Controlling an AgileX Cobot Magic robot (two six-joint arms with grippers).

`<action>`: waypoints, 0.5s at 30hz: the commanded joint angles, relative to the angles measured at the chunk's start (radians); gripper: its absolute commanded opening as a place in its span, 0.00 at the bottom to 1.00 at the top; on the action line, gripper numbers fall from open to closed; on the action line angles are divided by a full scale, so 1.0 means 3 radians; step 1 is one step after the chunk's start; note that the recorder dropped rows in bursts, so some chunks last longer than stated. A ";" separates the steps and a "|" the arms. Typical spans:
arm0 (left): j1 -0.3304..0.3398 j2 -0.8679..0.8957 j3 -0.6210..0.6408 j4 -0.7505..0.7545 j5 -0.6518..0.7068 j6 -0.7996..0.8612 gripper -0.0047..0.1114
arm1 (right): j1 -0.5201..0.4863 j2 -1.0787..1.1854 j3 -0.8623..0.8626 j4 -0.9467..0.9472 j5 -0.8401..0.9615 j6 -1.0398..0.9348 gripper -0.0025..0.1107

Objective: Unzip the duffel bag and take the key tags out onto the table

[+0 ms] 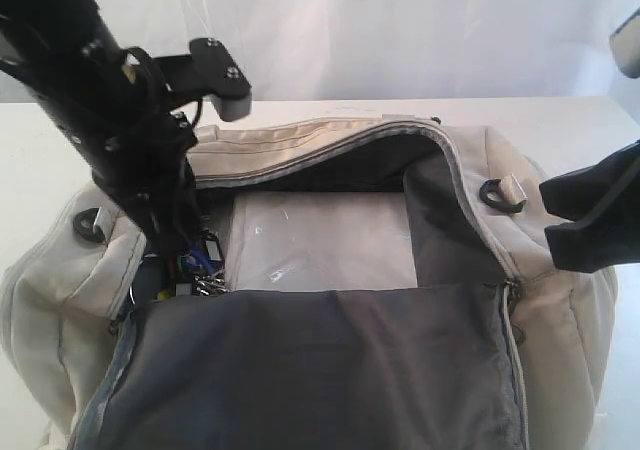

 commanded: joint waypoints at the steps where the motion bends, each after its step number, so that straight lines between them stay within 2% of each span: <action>1: -0.0062 0.0292 0.0020 0.0109 -0.0420 0.0056 0.40 | 0.0001 -0.0012 0.0016 0.0016 -0.0036 0.0022 0.02; 3: -0.0062 0.0452 0.0020 0.0399 -0.0543 0.0069 0.51 | 0.0001 -0.0012 0.0016 0.0016 -0.0036 0.0022 0.02; 5: -0.0062 0.0619 0.0020 0.0799 -0.0537 0.0082 0.52 | 0.0001 -0.0012 0.0016 0.0016 -0.0036 0.0029 0.02; 10: -0.0062 0.0855 0.0020 0.0857 -0.0550 0.0601 0.52 | 0.0001 -0.0012 0.0016 0.0016 -0.0050 0.0048 0.02; 15: -0.0062 0.0990 0.0020 0.0889 -0.0575 0.0876 0.52 | 0.0001 -0.0012 0.0021 0.0016 -0.0063 0.0048 0.02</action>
